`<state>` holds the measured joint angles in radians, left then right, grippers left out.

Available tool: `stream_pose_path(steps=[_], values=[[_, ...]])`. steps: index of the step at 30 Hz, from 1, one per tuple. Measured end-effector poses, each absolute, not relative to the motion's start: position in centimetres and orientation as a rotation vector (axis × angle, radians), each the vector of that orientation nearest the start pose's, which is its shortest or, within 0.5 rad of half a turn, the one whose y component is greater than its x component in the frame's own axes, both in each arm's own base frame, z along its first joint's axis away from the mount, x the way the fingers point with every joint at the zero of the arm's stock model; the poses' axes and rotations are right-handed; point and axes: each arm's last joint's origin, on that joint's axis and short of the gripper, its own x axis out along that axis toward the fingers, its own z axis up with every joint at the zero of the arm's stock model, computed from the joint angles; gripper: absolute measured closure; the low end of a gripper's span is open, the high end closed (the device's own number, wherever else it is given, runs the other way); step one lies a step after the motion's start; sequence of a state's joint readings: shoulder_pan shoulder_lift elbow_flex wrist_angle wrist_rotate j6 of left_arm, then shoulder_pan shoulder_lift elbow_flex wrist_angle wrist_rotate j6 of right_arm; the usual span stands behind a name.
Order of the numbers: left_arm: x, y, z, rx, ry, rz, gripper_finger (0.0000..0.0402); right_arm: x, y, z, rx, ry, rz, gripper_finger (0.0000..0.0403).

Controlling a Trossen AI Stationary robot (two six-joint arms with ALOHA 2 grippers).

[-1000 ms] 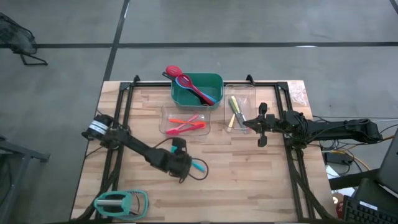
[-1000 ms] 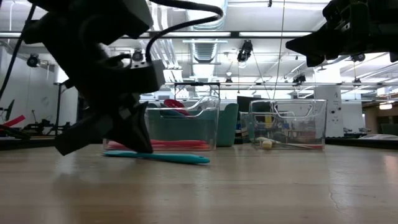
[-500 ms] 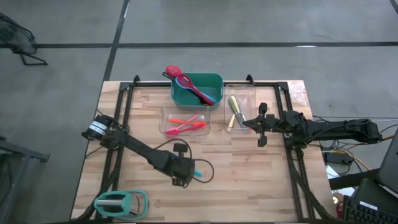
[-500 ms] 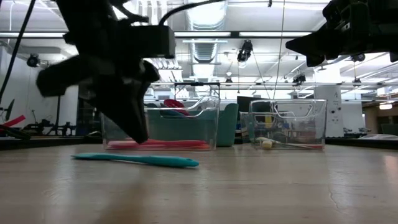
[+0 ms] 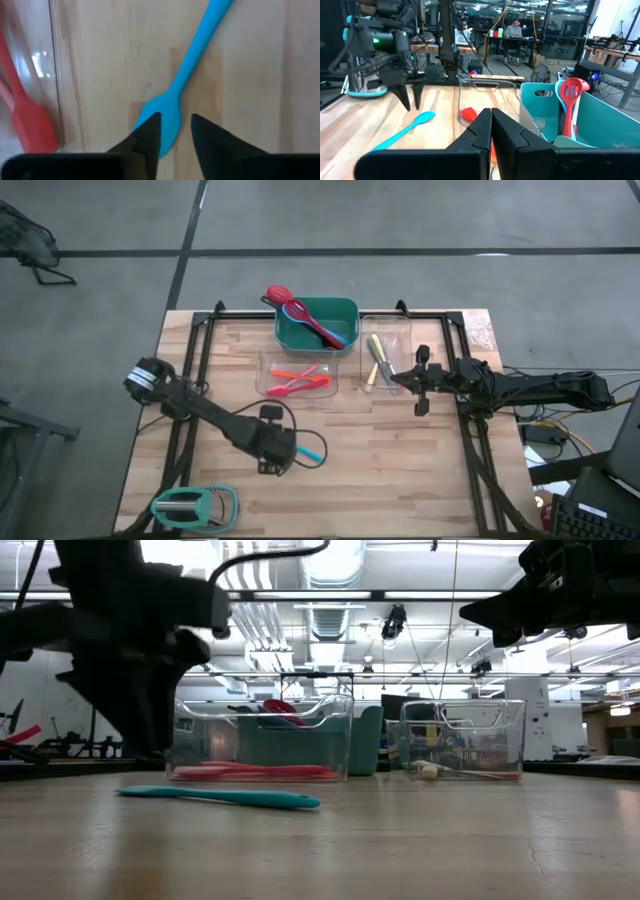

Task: Pick & Place Kitchen Items
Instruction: Put the blue spatula into the left transparent bin

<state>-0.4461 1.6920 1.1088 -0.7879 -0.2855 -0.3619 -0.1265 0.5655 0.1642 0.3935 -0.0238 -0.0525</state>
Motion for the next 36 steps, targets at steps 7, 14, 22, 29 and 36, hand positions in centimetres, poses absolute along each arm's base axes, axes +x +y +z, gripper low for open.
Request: stream_pose_path(steps=[7, 14, 22, 29, 36], values=[[26.8, -11.7, 17.5, 0.188, 1.304, 0.098, 0.0196, 14.2, -1.7, 20.4, -0.052, 0.011, -0.103, 0.0394], [26.6, -10.4, 15.8, 0.199, 1.316, 0.059, 0.0161, 14.2, -1.7, 20.4, -0.052, 0.011, -0.103, 0.0394], [27.3, -8.1, 15.3, 0.071, 1.364, -0.051, 0.0163, 14.2, -1.7, 20.4, -0.052, 0.011, -0.103, 0.0394], [27.6, -6.2, 14.9, 0.023, 1.363, -0.078, 0.0174, 14.2, -1.7, 20.4, -0.052, 0.012, -0.103, 0.0394], [27.7, -6.1, 14.7, 0.005, 1.347, -0.061, 0.0239, 14.2, -1.7, 20.4, -0.051, 0.012, -0.103, 0.0394]])
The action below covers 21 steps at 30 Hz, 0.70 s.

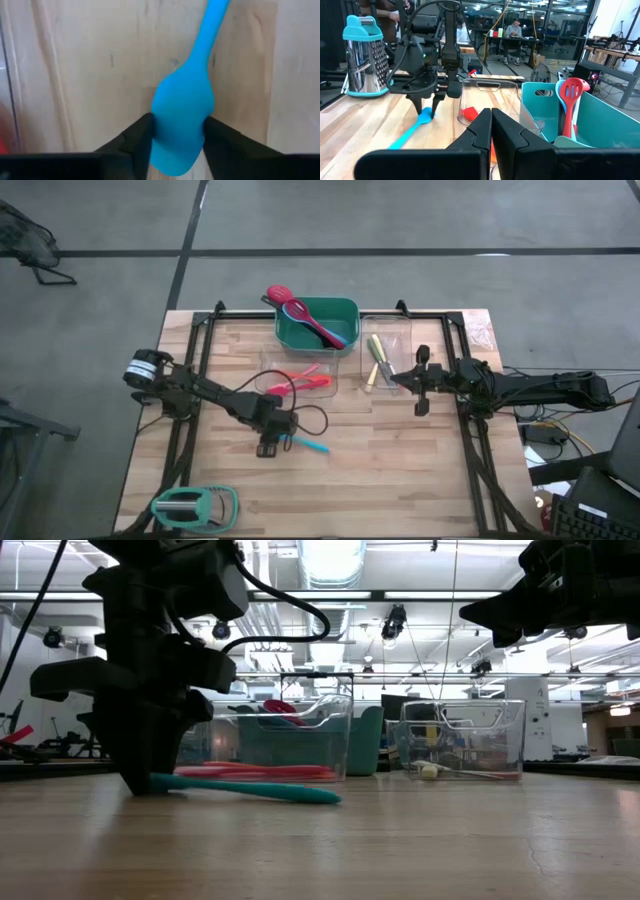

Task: Pick & Place Kitchen Items
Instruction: Put the blue spatula into the left transparent bin

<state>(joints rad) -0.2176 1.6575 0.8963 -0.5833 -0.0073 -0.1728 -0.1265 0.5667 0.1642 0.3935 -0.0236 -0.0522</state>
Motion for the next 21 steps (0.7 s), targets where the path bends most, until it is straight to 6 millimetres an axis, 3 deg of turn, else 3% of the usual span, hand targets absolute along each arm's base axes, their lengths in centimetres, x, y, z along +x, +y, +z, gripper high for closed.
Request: stream_pose_path(steps=[10, 17, 21], values=[[27.9, -6.4, 15.4, -0.036, 1.335, -0.056, 0.0379, 14.2, -1.7, 20.4, -0.052, 0.012, -0.103, 0.0394], [28.0, -7.1, 17.7, -0.062, 1.291, -0.114, 0.0369, 14.2, -1.7, 20.4, -0.052, 0.011, -0.103, 0.0394], [28.0, -7.2, 20.1, -0.048, 1.233, -0.128, 0.0375, 14.2, -1.7, 20.4, -0.052, 0.011, -0.103, 0.0394]])
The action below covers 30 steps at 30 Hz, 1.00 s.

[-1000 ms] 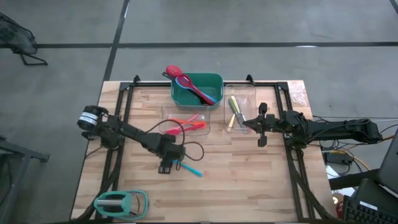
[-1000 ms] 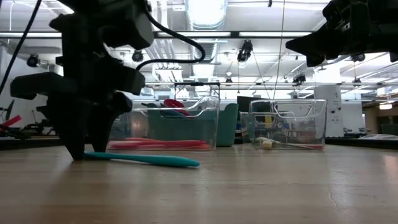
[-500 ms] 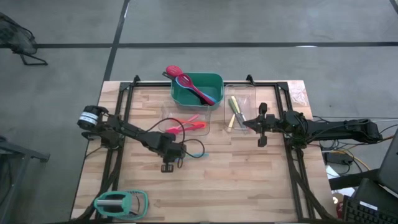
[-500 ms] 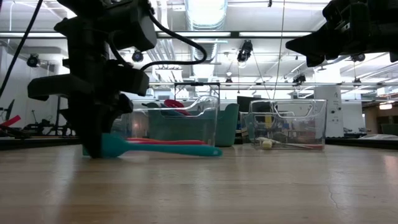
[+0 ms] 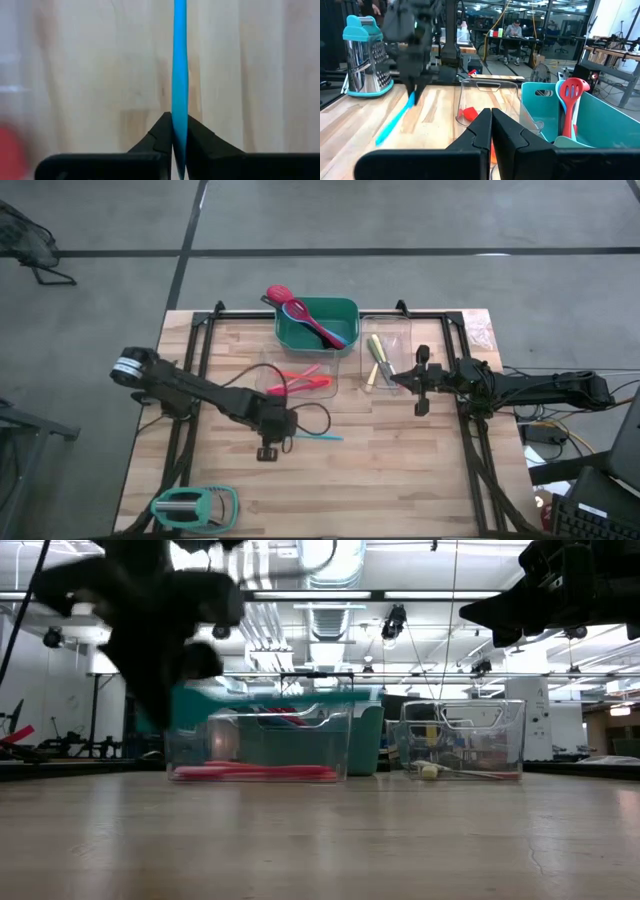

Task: Pick & Place Kitchen Items
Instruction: Put the blue spatula into the left transparent bin

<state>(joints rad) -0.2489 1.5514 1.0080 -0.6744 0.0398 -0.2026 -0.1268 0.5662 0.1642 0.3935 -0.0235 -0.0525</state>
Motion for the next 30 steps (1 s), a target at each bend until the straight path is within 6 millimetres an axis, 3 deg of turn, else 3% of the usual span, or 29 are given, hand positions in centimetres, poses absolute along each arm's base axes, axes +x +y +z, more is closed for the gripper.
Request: stream_pose_path(steps=[8, 14, 19, 30], values=[[26.3, -5.6, 25.9, 0.128, 0.989, 0.071, 0.0364, 14.2, -1.7, 20.4, -0.052, 0.011, -0.103, 0.0394], [25.1, -3.3, 27.9, 0.229, 0.874, 0.341, 0.0372, 14.2, -1.7, 20.4, -0.051, 0.011, -0.103, 0.0394], [25.4, -1.4, 27.1, 0.223, 0.905, 0.407, 0.0364, 14.2, -1.7, 20.4, -0.052, 0.011, -0.103, 0.0394], [25.2, 1.9, 23.3, 0.196, 1.079, 0.471, 0.0364, 14.2, -1.7, 20.4, -0.052, 0.011, -0.103, 0.0394]])
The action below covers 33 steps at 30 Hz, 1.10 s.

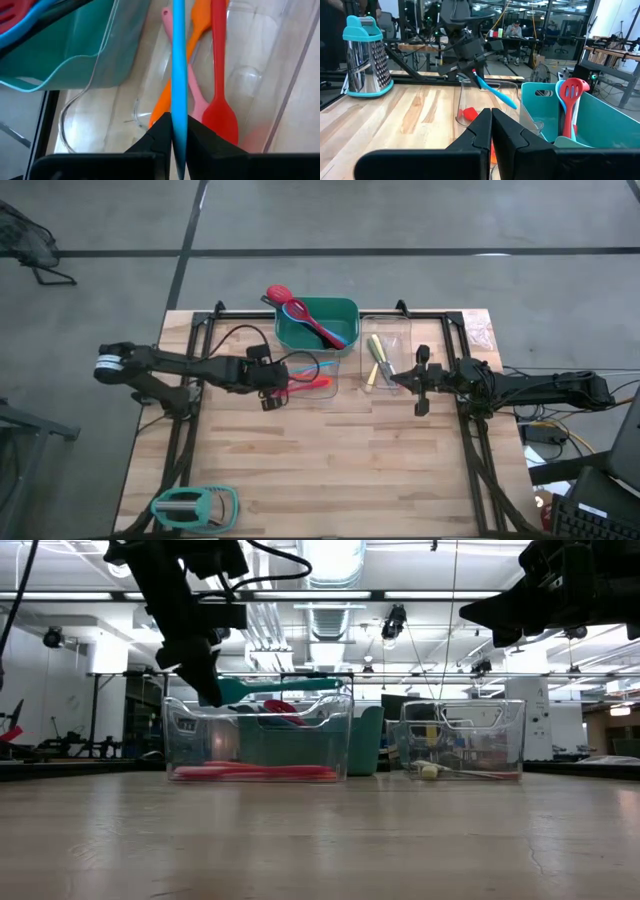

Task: Pick & Place Kitchen Items
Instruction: Put the blue spatula into the left transparent bin, then return to Home Position

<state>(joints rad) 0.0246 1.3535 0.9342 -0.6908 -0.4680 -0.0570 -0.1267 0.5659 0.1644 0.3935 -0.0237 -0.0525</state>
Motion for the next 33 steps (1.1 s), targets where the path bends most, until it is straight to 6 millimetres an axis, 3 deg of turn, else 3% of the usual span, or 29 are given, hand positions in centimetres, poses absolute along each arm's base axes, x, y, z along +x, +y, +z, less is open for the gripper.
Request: stream_pose_path(steps=[14, 20, 24, 29, 33], values=[[25.3, 1.9, 23.1, 0.158, 1.072, 0.496, 0.0308, 14.2, -1.7, 20.4, -0.052, 0.012, -0.103, 0.0394], [25.2, 1.9, 24.2, 0.155, 1.101, 0.495, 0.0295, 14.2, -1.7, 20.4, -0.052, 0.012, -0.103, 0.0394], [25.4, 1.5, 24.7, 0.076, 1.088, 0.381, 0.0311, 14.2, -1.7, 20.4, -0.052, 0.011, -0.102, 0.0394], [25.7, -0.1, 25.2, 0.011, 0.949, 0.175, 0.0385, 14.2, -1.7, 20.4, -0.052, 0.011, -0.103, 0.0394], [24.9, -1.1, 25.4, 0.023, 0.829, 0.108, 0.0391, 14.2, -1.7, 20.4, -0.052, 0.011, -0.103, 0.0394]])
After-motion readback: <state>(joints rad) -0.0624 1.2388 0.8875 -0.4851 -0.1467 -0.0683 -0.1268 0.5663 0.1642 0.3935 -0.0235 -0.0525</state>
